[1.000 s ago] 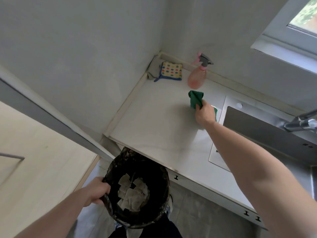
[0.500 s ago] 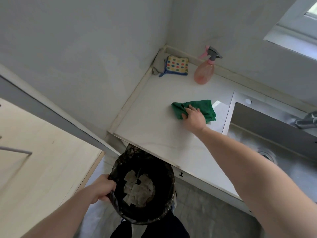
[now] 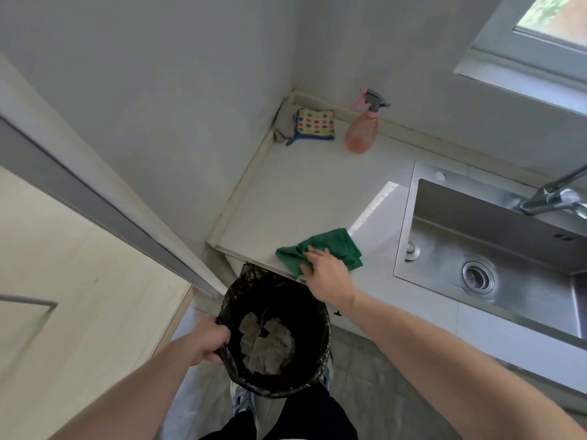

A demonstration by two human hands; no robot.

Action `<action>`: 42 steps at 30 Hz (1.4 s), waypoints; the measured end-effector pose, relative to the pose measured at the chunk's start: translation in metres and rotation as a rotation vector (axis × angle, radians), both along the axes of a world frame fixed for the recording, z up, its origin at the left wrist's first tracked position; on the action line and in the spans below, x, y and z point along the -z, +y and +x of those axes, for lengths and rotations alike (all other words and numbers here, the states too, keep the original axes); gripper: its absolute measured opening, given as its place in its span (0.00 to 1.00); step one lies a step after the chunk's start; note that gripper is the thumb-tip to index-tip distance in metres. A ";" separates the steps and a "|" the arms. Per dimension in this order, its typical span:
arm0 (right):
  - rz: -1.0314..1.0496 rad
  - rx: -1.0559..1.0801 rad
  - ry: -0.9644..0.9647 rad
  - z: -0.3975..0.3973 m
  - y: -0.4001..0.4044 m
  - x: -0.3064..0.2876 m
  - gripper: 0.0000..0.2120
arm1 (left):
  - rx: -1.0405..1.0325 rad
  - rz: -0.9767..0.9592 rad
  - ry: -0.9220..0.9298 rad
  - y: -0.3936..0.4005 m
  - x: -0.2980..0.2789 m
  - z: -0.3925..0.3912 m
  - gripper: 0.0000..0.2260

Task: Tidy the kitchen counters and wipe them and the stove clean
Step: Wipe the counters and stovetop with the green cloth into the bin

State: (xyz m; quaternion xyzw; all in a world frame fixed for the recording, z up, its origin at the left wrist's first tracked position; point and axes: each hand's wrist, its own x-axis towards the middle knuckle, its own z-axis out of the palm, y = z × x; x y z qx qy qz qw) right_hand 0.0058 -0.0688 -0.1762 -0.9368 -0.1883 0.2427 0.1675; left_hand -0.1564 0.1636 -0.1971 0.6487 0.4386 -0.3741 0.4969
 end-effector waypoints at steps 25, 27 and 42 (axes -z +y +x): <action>0.310 0.508 -0.255 0.033 -0.048 -0.094 0.07 | 0.022 -0.024 -0.021 0.013 -0.011 -0.003 0.15; 0.238 0.486 -0.265 0.048 -0.053 -0.085 0.06 | 0.021 -0.012 -0.018 0.016 -0.012 -0.003 0.15; 0.169 0.315 -0.344 0.210 -0.009 -0.045 0.14 | -0.082 0.025 0.029 0.013 -0.006 -0.004 0.14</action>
